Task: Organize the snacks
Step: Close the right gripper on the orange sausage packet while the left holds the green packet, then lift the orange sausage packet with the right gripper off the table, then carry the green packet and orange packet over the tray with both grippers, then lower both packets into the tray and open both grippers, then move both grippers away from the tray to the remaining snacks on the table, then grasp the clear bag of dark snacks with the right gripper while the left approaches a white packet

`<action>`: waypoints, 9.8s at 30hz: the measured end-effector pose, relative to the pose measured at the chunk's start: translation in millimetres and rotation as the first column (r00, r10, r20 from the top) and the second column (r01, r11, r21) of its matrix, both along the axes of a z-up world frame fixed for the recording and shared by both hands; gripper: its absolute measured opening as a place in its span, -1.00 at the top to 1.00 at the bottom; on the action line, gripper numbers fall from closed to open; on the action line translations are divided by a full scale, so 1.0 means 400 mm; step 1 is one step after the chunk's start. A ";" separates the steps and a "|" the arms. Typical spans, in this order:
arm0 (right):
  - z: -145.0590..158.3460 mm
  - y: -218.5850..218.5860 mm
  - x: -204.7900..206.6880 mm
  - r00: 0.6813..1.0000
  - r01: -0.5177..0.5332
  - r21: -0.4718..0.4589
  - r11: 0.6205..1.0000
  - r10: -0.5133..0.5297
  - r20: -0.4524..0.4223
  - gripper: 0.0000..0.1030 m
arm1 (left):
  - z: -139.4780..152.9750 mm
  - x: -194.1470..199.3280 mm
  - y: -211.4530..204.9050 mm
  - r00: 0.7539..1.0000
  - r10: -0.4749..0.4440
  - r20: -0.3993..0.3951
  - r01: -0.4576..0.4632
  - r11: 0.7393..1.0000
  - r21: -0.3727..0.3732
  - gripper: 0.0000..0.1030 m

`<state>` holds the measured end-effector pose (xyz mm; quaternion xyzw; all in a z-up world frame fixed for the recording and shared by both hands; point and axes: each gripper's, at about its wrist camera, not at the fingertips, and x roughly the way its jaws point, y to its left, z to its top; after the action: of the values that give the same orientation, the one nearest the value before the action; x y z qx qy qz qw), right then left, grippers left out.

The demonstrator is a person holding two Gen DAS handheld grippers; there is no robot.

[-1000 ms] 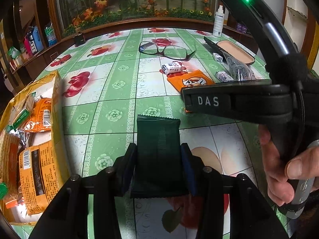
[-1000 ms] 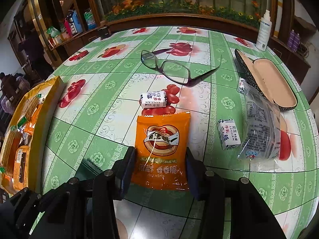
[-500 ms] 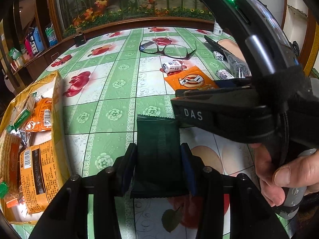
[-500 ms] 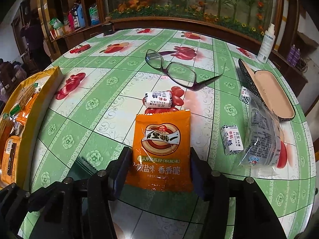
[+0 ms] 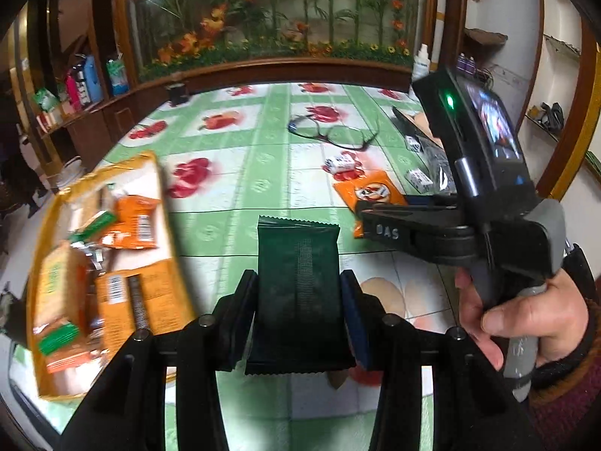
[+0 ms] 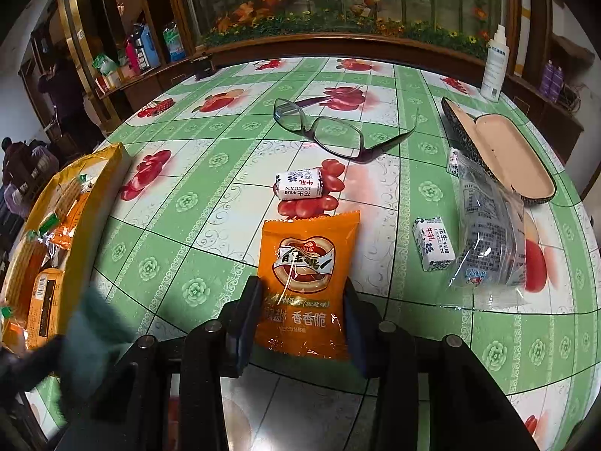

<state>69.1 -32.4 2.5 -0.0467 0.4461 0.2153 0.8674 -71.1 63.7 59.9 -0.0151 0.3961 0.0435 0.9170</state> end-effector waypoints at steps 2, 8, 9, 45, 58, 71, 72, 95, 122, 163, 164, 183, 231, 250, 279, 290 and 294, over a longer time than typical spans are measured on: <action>-0.001 -0.005 0.003 1.000 0.008 0.017 1.000 -0.007 -0.010 0.16 | 0.011 -0.020 0.003 1.000 0.005 -0.001 -0.005 1.000 0.006 0.16; -0.002 -0.008 0.004 1.000 0.010 0.028 1.000 -0.010 -0.008 0.17 | 0.030 -0.050 0.005 1.000 0.007 0.011 -0.007 1.000 0.006 0.16; -0.001 -0.009 0.005 1.000 0.010 0.029 1.000 -0.009 -0.008 0.19 | 0.031 -0.052 0.005 1.000 0.007 0.012 -0.007 1.000 0.004 0.16; -0.010 0.019 -0.006 1.000 0.004 -0.043 0.999 -0.003 0.030 0.00 | 0.020 -0.059 0.014 1.000 0.015 -0.002 -0.015 1.000 -0.008 0.16; 0.003 0.003 -0.006 1.000 0.014 0.000 1.000 -0.014 0.017 0.47 | 0.019 -0.062 0.010 1.000 0.016 -0.004 -0.016 1.000 -0.010 0.16; -0.019 0.075 -0.022 0.997 -0.043 -0.110 0.993 0.049 0.051 -0.27 | 0.019 -0.073 0.026 1.000 0.017 0.016 -0.016 0.998 -0.059 0.16; -0.020 0.073 -0.024 0.998 -0.041 -0.106 0.993 0.047 0.050 -0.27 | 0.022 -0.076 0.027 1.000 0.017 0.023 -0.016 0.998 -0.060 0.16; 0.063 0.030 -0.064 0.998 -0.031 0.092 0.995 0.025 0.060 -0.26 | 0.024 -0.061 0.130 0.996 0.073 0.046 -0.064 0.984 -0.169 0.16; 0.115 0.236 -0.270 0.942 -0.333 0.140 0.932 0.324 0.087 -0.28 | 0.061 -0.126 0.340 0.959 0.267 0.095 -0.245 0.951 -0.189 0.16; 0.130 0.441 -0.333 0.903 -0.425 0.106 0.899 0.412 0.125 -0.28 | 0.044 -0.162 0.556 0.911 0.401 0.097 -0.374 0.902 -0.215 0.15; 0.126 0.444 -0.329 0.904 -0.423 0.106 0.900 0.411 0.119 -0.28 | 0.041 -0.151 0.557 0.914 0.396 0.093 -0.371 0.905 -0.209 0.15; 0.055 0.525 -0.229 0.912 -0.408 0.101 0.907 0.410 0.003 -0.28 | -0.010 0.013 0.647 0.928 0.373 -0.023 -0.371 0.910 -0.186 0.15; 0.117 0.156 -0.153 0.967 -0.250 0.263 0.932 0.252 0.026 -0.32 | 0.081 -0.045 0.321 0.980 0.179 0.081 -0.159 0.965 -0.209 -0.07; 0.113 -0.293 0.073 0.955 0.280 0.159 0.947 -0.291 0.051 -0.68 | -0.107 0.026 -0.025 0.990 -0.118 -0.078 0.110 0.989 -0.097 -0.07; 0.003 -0.296 0.190 0.958 0.279 0.076 0.957 -0.272 -0.092 -0.35 | -0.122 0.029 -0.010 0.984 -0.147 -0.099 0.128 0.977 -0.171 -0.37; -0.003 -0.109 0.077 0.985 -0.148 0.084 0.985 0.155 -0.082 -0.24 | -0.117 0.025 0.006 0.989 -0.117 -0.088 0.100 0.978 -0.183 -0.37; 0.012 -0.106 0.050 0.973 -0.171 0.190 0.967 0.197 -0.124 -0.13 | -0.108 0.030 0.010 0.990 -0.111 -0.083 0.095 0.979 -0.178 -0.37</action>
<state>89.0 -74.8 7.3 0.0053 0.4792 0.3368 0.8105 -59.0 67.5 16.6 -0.0725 0.4408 -0.0384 0.8938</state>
